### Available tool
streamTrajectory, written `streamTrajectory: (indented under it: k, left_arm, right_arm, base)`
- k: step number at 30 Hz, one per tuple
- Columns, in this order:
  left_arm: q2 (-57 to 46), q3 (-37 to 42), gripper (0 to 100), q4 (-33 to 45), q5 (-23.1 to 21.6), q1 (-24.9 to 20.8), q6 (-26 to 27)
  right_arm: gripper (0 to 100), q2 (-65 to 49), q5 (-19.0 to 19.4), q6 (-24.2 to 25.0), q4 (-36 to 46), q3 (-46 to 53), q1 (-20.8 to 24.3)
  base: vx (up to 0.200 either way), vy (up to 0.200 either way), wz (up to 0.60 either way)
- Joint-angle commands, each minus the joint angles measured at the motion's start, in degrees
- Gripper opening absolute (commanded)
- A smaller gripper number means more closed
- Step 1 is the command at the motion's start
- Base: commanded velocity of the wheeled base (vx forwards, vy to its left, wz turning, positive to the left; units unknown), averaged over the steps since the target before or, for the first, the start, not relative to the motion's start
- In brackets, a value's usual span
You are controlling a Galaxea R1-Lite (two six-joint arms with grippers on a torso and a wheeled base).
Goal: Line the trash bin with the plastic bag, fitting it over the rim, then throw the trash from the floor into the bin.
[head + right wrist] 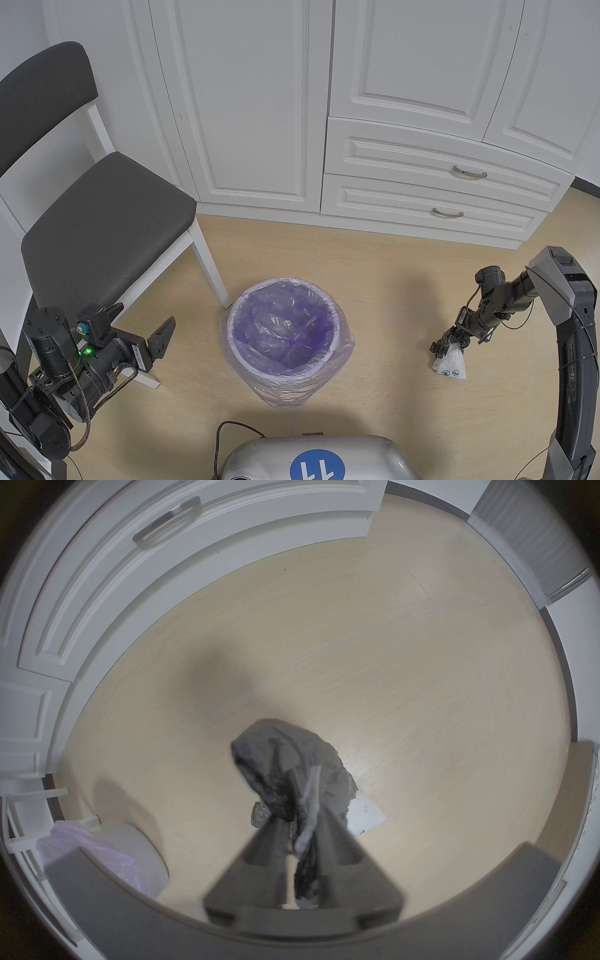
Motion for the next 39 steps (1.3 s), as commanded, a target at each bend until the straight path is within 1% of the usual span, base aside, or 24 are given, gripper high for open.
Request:
streamTrajectory:
  k: [1,4,10,12,13,14,15,16,19,20,21,23,25,26,28,30,32,33,34,35,37,38,39]
  left_arm:
    - [-0.27,0.28,100,-0.03,0.04,-0.23,0.02]
    - [-0.71,0.28,100,-0.03,0.04,-0.23,0.02]
    - [-3.44,0.72,100,0.23,0.04,-0.67,0.19]
    - [-3.7,0.81,100,0.41,0.13,-1.63,0.19]
    - [-3.7,0.81,100,0.41,0.13,-1.63,0.19]
    - [-3.79,0.72,100,0.41,0.22,-1.72,0.37]
    - [-3.88,0.72,100,0.41,0.22,-1.72,0.45]
    - [-3.97,0.81,100,0.41,0.22,-1.72,1.07]
    - [-4.05,0.72,100,0.23,0.39,-1.63,1.6]
    - [-4.14,0.72,100,0.23,0.39,-1.63,1.69]
    - [-4.58,0.81,100,0.41,0.48,-1.63,1.77]
    - [-4.93,0.81,100,0.59,0.48,-1.63,1.77]
    - [-5.11,0.72,100,0.59,0.48,-1.63,1.77]
    - [-5.11,0.72,100,0.59,0.48,-1.63,1.77]
    - [-5.55,0.81,100,0.59,0.48,-1.72,2.21]
    - [-5.72,0.89,100,0.59,0.48,-1.72,2.74]
    - [-5.9,0.98,100,0.59,0.48,-1.72,3.18]
    - [-5.99,0.98,100,0.59,0.48,-1.72,3.18]
    - [-5.99,1.07,100,0.59,0.48,-1.72,3.27]
    - [-6.07,1.07,100,0.59,0.57,-1.72,3.27]
    - [-6.07,1.16,100,0.59,0.57,-1.72,3.36]
    - [-6.07,1.16,100,0.59,0.57,-1.72,3.36]
    - [-6.07,1.16,100,0.5,0.57,-1.72,3.27]
  right_arm:
    - [0,-0.39,-0.02,-0.52,-0.06,0.73,0.02]
    - [0,-1.0,-0.2,-0.96,-0.76,2.4,0.37]
    - [0,-7.68,0.24,-1.13,-0.59,7.15,0.64]
    - [0,-12.43,-0.38,-4.47,-0.85,11.37,0.64]
    - [0,-12.43,-0.38,-4.47,-0.85,11.37,0.64]
    - [0,-16.65,-0.64,-8.52,-0.94,14.71,0.72]
    - [0,-17.7,-0.64,-9.39,-0.94,15.67,0.81]
    - [0,-21.57,-0.55,-12.38,-1.2,19.1,1.16]
    - [0,-28.86,-0.55,-18.45,-2.79,25.52,2.66]
    - [0,-29.92,-0.55,-19.15,-3.14,26.48,2.92]
    - [0,-33.96,-0.55,-21.7,-4.63,30.17,3.89]
    - [0,-36.69,-0.55,-23.37,-5.77,32.64,4.77]
    - [0,-42.14,-0.81,-26.71,-8.41,38.0,6.88]
    - [0,-42.49,-0.81,-26.88,-8.59,38.26,6.96]
    - [0,-49.78,-0.9,-31.28,-10.7,44.15,9.07]
    - [0,-52.95,-0.9,-33.92,-11.22,46.35,9.69]
    - [0,-58.92,-0.9,-38.49,-11.75,50.13,11.18]
    - [0,-60.33,-0.9,-39.54,-11.84,51.09,11.62]
    - [0,-63.58,-0.99,-41.74,-11.93,53.11,13.03]
    - [0,-64.28,-0.99,-42.27,-11.93,53.55,13.38]
    - [0,-69.91,-1.78,-46.05,-11.93,56.81,16.72]
    - [0,-70.17,-1.87,-46.22,-11.93,56.98,16.9]
    - [0,-72.72,-3.01,-47.72,-11.93,58.56,19.0]
  base:
    - [0.0,0.0,0.0]
    - [0.0,0.0,0.0]
    - [0.0,0.0,0.0]
    - [0.0,0.0,0.0]
    - [0.0,0.0,0.0]
    - [0.0,0.0,0.0]
    - [0.0,0.0,0.0]
    - [0.0,0.0,0.0]
    - [0.0,0.0,0.0]
    - [0.0,0.0,0.0]
    - [0.0,0.0,0.0]
    - [0.0,0.0,0.0]
    - [0.0,0.0,0.0]
    - [0.0,0.0,0.0]
    - [0.0,0.0,0.0]
    - [0.0,0.0,0.0]
    - [0.0,0.0,0.0]
    - [0.0,0.0,0.0]
    - [0.0,0.0,0.0]
    - [0.0,0.0,0.0]
    - [0.0,0.0,0.0]
    - [0.0,0.0,0.0]
    - [0.0,0.0,0.0]
